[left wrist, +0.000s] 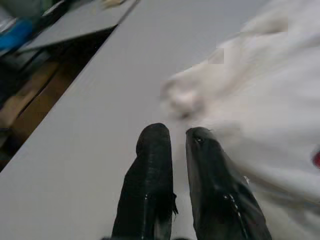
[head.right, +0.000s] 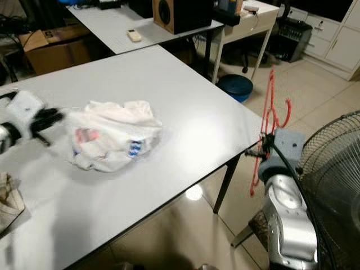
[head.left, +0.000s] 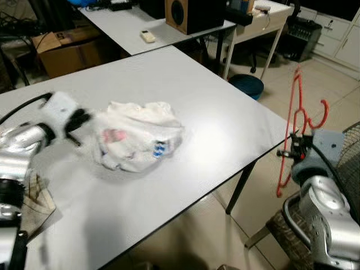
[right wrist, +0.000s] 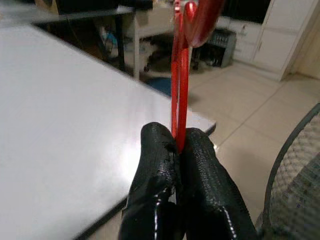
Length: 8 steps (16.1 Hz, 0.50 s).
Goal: Hang hanger
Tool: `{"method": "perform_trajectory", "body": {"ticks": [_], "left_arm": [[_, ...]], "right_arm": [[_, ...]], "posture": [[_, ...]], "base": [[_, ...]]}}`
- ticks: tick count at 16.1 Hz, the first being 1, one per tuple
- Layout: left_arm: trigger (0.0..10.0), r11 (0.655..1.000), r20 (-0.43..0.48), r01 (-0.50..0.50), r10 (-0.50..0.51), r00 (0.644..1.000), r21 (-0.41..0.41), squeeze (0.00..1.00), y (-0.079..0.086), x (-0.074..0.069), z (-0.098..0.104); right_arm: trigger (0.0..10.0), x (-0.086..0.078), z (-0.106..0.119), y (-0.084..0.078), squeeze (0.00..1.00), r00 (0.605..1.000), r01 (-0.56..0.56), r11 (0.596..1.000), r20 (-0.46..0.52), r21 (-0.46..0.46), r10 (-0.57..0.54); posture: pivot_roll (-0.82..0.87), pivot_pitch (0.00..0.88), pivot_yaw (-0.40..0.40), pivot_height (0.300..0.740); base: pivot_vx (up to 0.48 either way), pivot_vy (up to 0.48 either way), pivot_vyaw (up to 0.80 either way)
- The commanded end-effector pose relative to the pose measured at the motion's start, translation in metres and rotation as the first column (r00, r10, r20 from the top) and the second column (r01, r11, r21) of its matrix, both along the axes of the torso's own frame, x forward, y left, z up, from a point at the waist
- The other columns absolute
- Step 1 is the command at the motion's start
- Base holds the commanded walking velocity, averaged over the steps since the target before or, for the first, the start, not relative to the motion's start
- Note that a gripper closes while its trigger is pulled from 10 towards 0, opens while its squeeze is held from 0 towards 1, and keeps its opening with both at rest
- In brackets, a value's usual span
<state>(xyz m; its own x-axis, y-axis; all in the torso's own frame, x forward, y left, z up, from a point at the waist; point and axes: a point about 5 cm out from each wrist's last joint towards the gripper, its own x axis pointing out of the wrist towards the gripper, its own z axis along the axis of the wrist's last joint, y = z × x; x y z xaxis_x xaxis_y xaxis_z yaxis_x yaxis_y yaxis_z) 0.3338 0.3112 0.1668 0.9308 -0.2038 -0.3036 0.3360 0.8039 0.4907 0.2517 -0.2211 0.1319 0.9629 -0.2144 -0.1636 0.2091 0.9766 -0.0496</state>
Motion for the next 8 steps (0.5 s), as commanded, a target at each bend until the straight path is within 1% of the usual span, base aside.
{"method": "perform_trajectory", "body": {"ticks": [1,2,3,4,5,6,7,8], "left_arm": [[10.0,0.999,0.012,-0.044,0.044,0.999,0.021,1.0,0.008,-0.002,0.004],[10.0,1.0,-0.023,0.008,-0.008,1.0,0.021,1.0,0.006,-0.007,0.0],[10.0,0.999,-0.039,0.031,-0.03,0.999,0.016,1.0,0.005,-0.008,-0.001],[10.0,0.945,-0.151,0.323,-0.326,0.933,-0.048,1.0,-0.019,-0.022,-0.009],[10.0,0.922,-0.151,0.378,-0.387,0.91,-0.083,1.0,-0.026,-0.023,-0.007],[10.0,0.909,-0.135,0.403,-0.415,0.9,-0.104,1.0,-0.031,-0.021,-0.004],[10.0,0.848,-0.042,0.5,-0.514,0.857,-0.178,1.0,-0.057,-0.012,0.009],[10.0,0.816,0.0,0.542,-0.553,0.833,-0.202,1.0,-0.069,-0.009,0.015]], "right_arm": [[10.0,-0.002,-0.001,0.003,0.0,0.998,-0.051,0.999,-0.024,0.003,0.051],[10.0,-0.006,-0.006,0.005,0.0,0.993,-0.096,0.995,-0.063,-0.015,0.095],[10.0,-0.007,-0.007,0.005,0.0,0.992,-0.105,0.994,-0.071,-0.021,0.103],[10.0,-0.014,-0.007,-0.001,0.0,0.994,-0.087,0.995,-0.069,-0.05,0.083],[10.0,-0.015,-0.006,-0.002,0.0,0.995,-0.082,0.995,-0.062,-0.058,0.078],[10.0,-0.016,-0.004,-0.003,0.0,0.996,-0.079,0.995,-0.054,-0.062,0.076],[10.0,-0.017,0.001,-0.006,0.0,0.997,-0.072,0.995,-0.031,-0.073,0.07],[10.0,-0.017,0.003,-0.006,0.0,0.997,-0.071,0.995,-0.025,-0.077,0.069]], "posture": [[-0.11,0.0,0.035,0.74],[-0.13,0.0,0.042,0.74],[-0.13,0.0,0.042,0.74],[-0.14,0.0,0.046,0.74],[-0.15,0.0,0.055,0.74],[-0.15,0.0,0.055,0.74],[-0.17,0.0,0.064,0.74],[-0.17,0.0,0.065,0.74]], "base": [[0.0,0.0,0.0],[0.0,0.0,0.0],[0.0,0.0,0.0],[0.0,0.0,0.0],[0.0,0.0,0.0],[0.0,0.0,0.0],[0.0,0.0,0.0],[0.0,0.0,0.0]]}}
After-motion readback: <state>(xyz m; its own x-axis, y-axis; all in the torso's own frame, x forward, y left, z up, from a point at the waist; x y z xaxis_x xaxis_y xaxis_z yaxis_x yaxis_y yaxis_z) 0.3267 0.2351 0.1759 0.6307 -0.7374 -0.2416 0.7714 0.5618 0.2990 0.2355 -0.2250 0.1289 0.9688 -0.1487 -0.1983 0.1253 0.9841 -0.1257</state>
